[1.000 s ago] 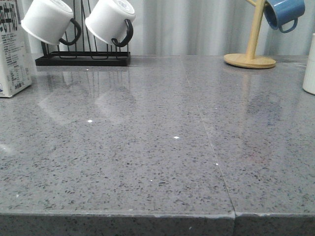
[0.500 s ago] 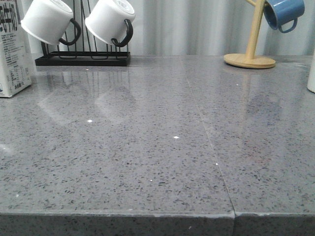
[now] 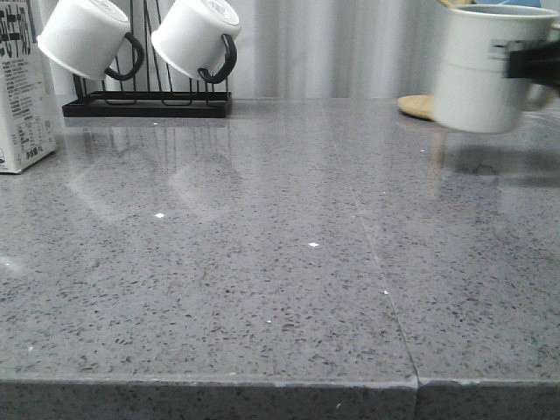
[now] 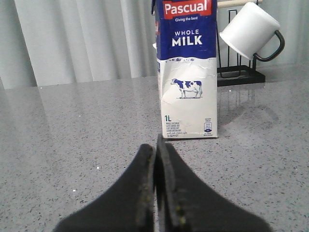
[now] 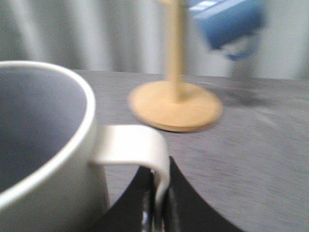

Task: Place milk next to cup
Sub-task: 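Grasp the HOME mug by its handle with the right gripper and lift it, then set the mug down at table center and release with the right gripper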

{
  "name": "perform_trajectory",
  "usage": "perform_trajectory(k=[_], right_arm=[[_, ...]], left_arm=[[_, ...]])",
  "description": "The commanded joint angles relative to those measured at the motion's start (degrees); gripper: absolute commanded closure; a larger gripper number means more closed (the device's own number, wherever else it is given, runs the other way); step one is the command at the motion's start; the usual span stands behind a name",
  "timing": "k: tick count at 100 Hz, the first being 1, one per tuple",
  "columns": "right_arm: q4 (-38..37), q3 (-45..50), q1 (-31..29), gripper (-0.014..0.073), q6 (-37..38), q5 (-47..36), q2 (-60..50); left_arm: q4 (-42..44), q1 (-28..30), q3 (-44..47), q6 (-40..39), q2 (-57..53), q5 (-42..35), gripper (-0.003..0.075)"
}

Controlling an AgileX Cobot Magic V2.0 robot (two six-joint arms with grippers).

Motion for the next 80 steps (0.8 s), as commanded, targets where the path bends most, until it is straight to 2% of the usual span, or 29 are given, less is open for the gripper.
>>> perform_trajectory(k=[1, 29, 63, 70, 80], right_arm=[[-0.2, -3.2, 3.9, 0.0655, 0.1, -5.6, -0.9], [-0.2, -7.7, 10.6, 0.0655, 0.1, -5.1, 6.6], [-0.2, -7.8, 11.3, 0.0654, 0.1, -5.2, 9.1], [-0.2, -7.8, 11.3, 0.0609, 0.1, -4.4, 9.1], [-0.2, -7.5, 11.3, 0.0482, 0.1, -3.1, 9.1]], left_arm=[[0.0, 0.2, 3.4, -0.1, -1.7, -4.7, 0.0741], [0.0, 0.2, 3.4, -0.1, -1.7, -4.7, 0.0741], [0.0, 0.2, 3.4, -0.1, -1.7, -4.7, 0.0741], [0.0, 0.2, 3.4, -0.1, -1.7, -4.7, 0.0741], [0.0, 0.2, 3.4, -0.1, -1.7, -4.7, 0.0741]])
